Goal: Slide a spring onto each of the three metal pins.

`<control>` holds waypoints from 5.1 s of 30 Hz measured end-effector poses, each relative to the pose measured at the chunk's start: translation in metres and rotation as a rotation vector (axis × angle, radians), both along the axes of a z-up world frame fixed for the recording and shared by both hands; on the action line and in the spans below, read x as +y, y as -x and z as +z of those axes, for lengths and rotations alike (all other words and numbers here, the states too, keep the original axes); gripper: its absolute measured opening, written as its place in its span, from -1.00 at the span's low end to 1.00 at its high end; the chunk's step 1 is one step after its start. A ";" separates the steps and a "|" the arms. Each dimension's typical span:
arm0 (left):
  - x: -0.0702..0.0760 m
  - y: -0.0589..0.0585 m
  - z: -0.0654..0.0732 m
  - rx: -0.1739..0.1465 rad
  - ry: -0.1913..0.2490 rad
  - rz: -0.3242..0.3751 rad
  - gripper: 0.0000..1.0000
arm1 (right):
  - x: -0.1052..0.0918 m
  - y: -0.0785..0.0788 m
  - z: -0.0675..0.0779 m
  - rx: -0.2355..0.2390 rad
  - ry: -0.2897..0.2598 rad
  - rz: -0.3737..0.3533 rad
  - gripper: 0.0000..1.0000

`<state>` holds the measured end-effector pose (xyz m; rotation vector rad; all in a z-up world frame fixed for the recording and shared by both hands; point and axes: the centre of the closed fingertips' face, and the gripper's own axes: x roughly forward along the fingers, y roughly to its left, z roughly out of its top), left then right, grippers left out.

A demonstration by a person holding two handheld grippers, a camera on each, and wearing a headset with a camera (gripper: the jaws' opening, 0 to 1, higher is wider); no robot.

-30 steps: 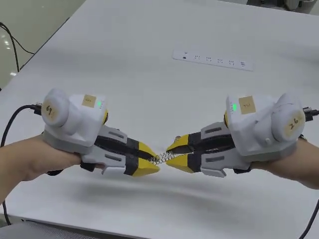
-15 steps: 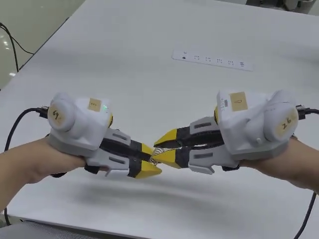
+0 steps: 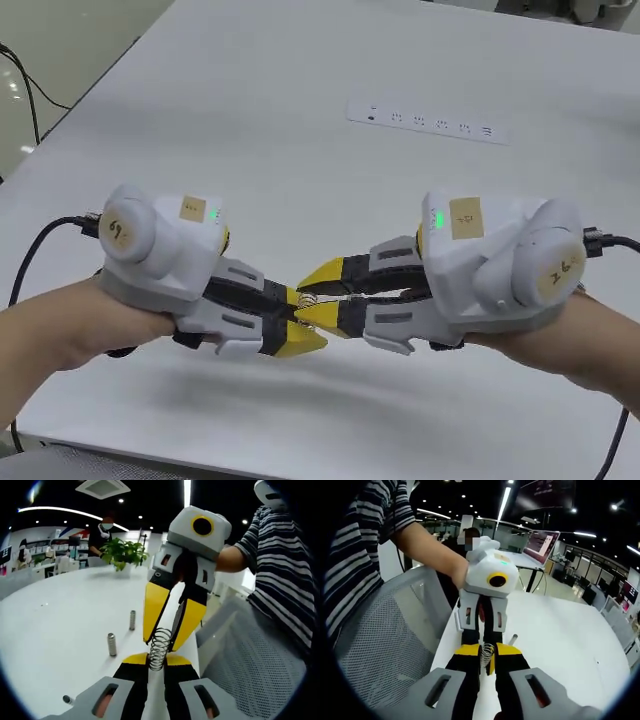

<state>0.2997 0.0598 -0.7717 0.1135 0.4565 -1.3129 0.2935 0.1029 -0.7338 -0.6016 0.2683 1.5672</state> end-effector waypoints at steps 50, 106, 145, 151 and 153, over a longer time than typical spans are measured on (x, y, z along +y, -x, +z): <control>0.060 0.004 -0.006 0.090 -0.048 0.171 -0.42 | 0.003 -0.017 -0.011 -0.086 0.059 -0.013 -0.87; 0.129 -0.016 -0.009 0.043 -0.019 0.437 0.96 | 0.050 -0.053 -0.022 -0.099 0.058 -0.031 -0.86; 0.127 -0.018 -0.007 0.035 -0.007 0.449 0.96 | 0.084 -0.074 -0.032 -0.013 0.029 -0.091 -0.86; 0.127 -0.018 -0.008 0.039 -0.007 0.453 0.96 | 0.086 -0.074 -0.038 -0.021 0.043 -0.084 -0.86; 0.127 -0.018 -0.010 0.041 -0.009 0.452 0.95 | 0.087 -0.075 -0.042 -0.020 0.049 -0.081 -0.86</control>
